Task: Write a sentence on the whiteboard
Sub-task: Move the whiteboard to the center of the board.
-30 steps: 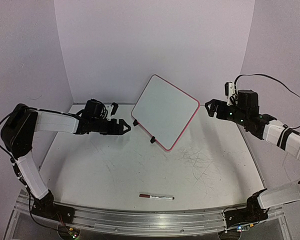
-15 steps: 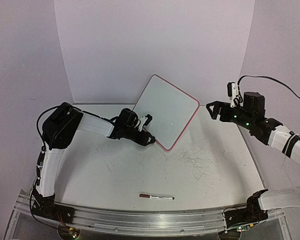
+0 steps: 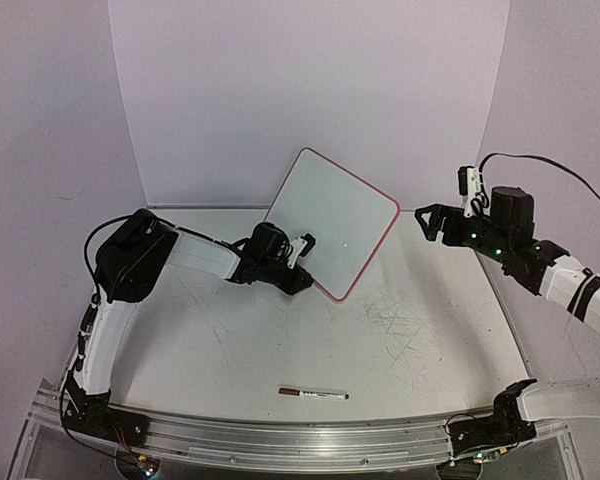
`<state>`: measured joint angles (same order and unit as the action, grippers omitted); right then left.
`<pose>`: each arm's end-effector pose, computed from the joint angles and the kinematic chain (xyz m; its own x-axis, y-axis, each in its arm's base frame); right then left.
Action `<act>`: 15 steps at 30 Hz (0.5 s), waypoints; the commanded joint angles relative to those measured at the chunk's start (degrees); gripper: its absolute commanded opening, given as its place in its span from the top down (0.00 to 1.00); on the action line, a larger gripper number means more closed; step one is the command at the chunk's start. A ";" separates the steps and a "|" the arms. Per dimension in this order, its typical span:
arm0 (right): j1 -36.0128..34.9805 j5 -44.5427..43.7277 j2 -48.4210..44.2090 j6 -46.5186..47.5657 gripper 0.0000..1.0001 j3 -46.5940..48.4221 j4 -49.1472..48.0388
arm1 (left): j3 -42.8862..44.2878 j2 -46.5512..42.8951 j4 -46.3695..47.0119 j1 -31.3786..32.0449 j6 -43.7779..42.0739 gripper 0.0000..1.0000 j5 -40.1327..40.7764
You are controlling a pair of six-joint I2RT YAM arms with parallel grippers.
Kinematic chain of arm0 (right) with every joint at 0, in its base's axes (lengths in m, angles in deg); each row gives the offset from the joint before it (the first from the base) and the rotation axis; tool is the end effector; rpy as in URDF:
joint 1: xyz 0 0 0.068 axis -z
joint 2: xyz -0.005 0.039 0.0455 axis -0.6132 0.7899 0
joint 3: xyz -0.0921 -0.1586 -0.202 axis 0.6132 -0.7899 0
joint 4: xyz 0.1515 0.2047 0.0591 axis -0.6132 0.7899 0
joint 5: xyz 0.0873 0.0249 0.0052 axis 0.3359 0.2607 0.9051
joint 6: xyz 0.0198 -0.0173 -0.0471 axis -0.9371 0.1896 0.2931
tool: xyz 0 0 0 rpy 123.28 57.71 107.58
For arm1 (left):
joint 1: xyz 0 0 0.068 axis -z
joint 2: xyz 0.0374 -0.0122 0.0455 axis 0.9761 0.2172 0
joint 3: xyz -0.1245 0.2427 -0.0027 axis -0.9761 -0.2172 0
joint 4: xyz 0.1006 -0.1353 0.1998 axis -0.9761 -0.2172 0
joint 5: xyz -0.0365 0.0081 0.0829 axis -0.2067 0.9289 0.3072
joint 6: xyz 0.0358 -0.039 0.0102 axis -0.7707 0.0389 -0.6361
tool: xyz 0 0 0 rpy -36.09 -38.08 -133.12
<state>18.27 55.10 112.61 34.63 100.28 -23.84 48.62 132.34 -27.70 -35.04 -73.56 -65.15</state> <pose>0.2406 0.0912 0.3277 -0.3151 0.1065 -0.9431 -0.4124 0.8796 0.2371 0.3583 -0.3415 0.1109 -0.5091 0.3982 -0.7630 0.7873 0.5736 -0.2260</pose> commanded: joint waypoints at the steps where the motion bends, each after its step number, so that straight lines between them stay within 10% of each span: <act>1: -0.12 0.48 -2.41 -0.96 0.02 -0.99 -1.12 | 2.60 0.20 0.52 3.25 -1.22 0.83 6.71; 15: -0.15 -7.73 -7.20 -8.92 0.02 -1.84 2.91 | 5.73 2.86 0.17 16.70 18.42 0.96 29.79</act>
<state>18.25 50.71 109.09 29.40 99.05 -22.05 50.73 133.70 -27.62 -22.90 -62.94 -40.01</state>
